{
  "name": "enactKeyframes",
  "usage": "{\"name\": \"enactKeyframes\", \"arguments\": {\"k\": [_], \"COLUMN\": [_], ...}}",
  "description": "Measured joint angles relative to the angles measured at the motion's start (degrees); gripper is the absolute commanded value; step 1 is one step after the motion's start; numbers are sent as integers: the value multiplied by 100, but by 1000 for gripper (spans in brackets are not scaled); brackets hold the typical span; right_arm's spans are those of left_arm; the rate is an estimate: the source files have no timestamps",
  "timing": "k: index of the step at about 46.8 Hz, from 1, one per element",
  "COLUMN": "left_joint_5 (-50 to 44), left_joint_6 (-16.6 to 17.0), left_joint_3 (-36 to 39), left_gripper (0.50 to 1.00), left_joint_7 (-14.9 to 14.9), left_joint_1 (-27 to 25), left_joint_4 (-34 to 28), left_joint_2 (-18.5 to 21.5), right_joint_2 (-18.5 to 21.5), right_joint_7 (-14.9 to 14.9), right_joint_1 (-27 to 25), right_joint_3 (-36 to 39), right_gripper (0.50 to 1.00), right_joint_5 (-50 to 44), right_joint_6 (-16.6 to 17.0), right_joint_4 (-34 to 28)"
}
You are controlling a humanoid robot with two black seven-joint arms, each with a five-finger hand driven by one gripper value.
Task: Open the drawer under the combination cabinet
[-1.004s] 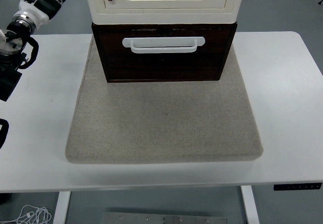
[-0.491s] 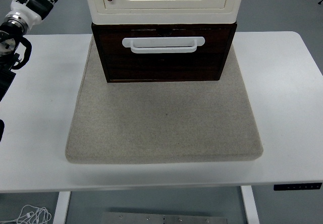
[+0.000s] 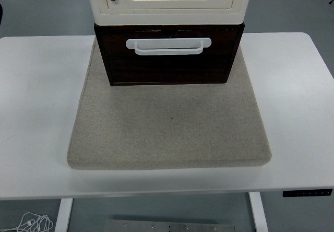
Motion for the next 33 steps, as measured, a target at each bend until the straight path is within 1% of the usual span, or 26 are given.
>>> {"name": "enactKeyframes", "arguments": {"k": [7, 12, 18, 21, 25, 29, 30, 33], "left_joint_5": [29, 199, 637, 911, 1209, 1383, 1430, 1513], "left_joint_6": [19, 17, -50, -67, -14, 73, 125, 271], "left_joint_3": [21, 53, 157, 162, 162, 160, 160, 180], "left_gripper": [1000, 1000, 1000, 1000, 1000, 1000, 1000, 1000], "left_joint_7": [20, 54, 65, 65, 63, 57, 55, 53], "left_joint_1": [-426, -881, -1373, -1585, -1739, -1762, -1763, -1763], "left_joint_4": [-430, -570, -724, -956, -1570, -2482, -2786, -3443], "left_joint_2": [287, 583, 645, 655, 736, 919, 994, 1156], "right_joint_2": [0, 0, 0, 0, 0, 0, 0, 0], "right_joint_7": [0, 0, 0, 0, 0, 0, 0, 1], "right_joint_1": [-1, -1, -1, 0, -2, 0, -3, 1], "right_joint_3": [0, 0, 0, 0, 0, 0, 0, 0], "right_gripper": [926, 928, 928, 928, 928, 928, 926, 928], "right_joint_5": [0, 0, 0, 0, 0, 0, 0, 0], "right_joint_6": [0, -2, -1, -1, -1, 1, 1, 3], "right_joint_4": [0, 1, 3, 3, 3, 3, 3, 3]}}
